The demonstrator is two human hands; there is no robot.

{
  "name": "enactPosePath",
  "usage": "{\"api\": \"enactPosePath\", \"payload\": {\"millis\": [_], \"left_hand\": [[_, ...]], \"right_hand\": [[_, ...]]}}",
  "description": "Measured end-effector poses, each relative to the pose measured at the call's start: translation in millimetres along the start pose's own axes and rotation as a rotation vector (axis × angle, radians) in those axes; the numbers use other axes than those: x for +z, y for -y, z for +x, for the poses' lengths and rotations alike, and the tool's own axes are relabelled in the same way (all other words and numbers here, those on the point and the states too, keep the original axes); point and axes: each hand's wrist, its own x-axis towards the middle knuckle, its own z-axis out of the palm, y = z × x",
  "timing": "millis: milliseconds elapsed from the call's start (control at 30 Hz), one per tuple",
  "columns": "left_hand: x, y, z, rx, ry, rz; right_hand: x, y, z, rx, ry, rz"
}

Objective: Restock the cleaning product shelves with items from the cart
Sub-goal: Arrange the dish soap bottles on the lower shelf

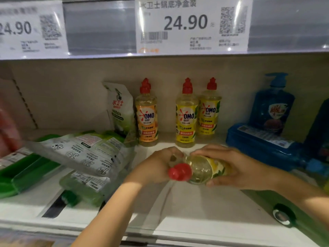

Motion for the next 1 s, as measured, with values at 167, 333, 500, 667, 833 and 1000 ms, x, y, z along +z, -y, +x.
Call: {"api": "enactPosePath", "payload": {"millis": [167,333,500,667,833,1000], "left_hand": [[-4.7,-14.6,-14.7,0.169,0.024,-0.384],[8.3,-19.3,-6.4,0.228,-0.136,-0.427],[27.2,-29.0,4.8,0.273,-0.202,-0.417],[45.2,-37.0,19.4,0.316,-0.272,-0.451],[54.2,-41.4,37.2,0.332,-0.367,-0.342],[54.6,-45.6,66.3,0.328,-0.339,-0.360]], "right_hand": [[-7.8,18.2,10.2,-0.012,-0.052,0.542],[-5.0,18.4,14.0,0.047,-0.115,0.849],[-3.1,13.5,6.6,0.188,-0.192,0.950],[-13.5,14.7,-11.1,0.304,-0.349,0.579],[-20.9,12.4,-6.8,0.310,-0.474,0.335],[-34.4,-9.1,3.6,0.360,-0.463,0.231]]}}
